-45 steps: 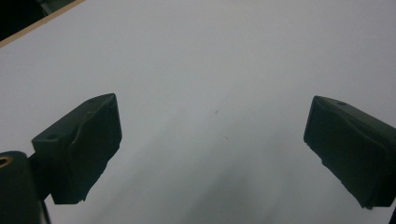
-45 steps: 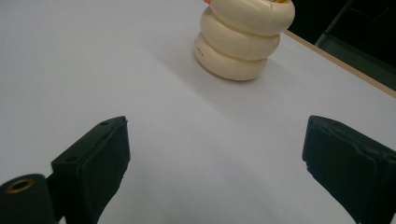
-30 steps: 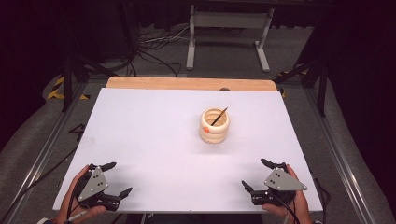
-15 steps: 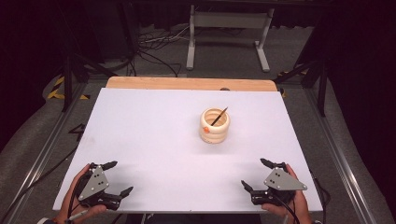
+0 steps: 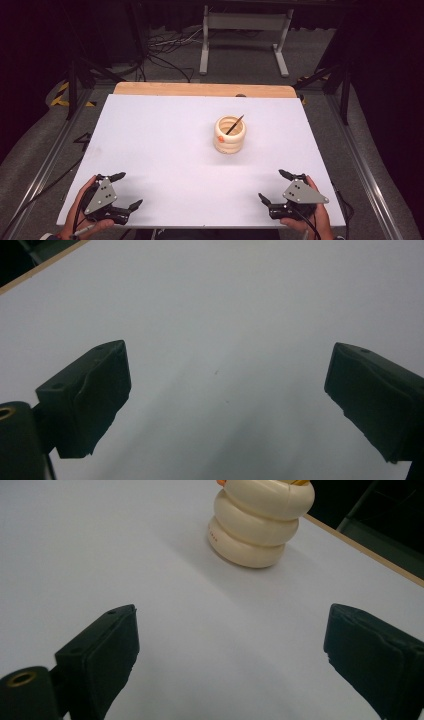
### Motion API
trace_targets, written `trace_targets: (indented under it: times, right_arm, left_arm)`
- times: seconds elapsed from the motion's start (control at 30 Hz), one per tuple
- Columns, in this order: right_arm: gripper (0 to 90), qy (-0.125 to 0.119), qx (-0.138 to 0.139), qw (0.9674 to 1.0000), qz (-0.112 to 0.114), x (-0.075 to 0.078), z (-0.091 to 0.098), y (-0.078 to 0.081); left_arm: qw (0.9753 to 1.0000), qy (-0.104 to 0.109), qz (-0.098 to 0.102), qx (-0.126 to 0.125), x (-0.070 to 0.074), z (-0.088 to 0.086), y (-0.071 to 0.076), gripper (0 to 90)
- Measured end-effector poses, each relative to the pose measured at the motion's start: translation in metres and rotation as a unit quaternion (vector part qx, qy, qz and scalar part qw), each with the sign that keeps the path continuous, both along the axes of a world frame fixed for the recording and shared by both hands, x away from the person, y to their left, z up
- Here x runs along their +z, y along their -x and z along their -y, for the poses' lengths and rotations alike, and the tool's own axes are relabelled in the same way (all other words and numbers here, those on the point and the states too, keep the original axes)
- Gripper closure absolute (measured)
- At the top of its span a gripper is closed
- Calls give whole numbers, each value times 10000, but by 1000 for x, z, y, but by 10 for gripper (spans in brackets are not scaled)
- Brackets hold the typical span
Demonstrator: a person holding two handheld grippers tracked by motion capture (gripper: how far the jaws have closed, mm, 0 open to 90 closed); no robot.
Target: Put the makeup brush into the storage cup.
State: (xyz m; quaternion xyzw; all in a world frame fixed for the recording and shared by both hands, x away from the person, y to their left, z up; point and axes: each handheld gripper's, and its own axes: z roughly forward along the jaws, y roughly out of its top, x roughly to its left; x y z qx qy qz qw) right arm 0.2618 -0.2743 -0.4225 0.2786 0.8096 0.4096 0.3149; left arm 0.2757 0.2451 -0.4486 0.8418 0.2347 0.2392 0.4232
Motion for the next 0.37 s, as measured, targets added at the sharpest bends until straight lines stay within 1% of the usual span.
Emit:
trace_targets:
  times: [0.17, 0.37]
  right_arm:
    - [83, 11, 0, 10000, 7, 0, 0, 0]
    - [83, -4, -9, 10000, 4, 0, 1, 0]
  left_arm:
    - [10000, -60, 19, -42, 0, 0, 0, 55]
    - [10000, -44, -7, -25, 0, 1, -1, 55]
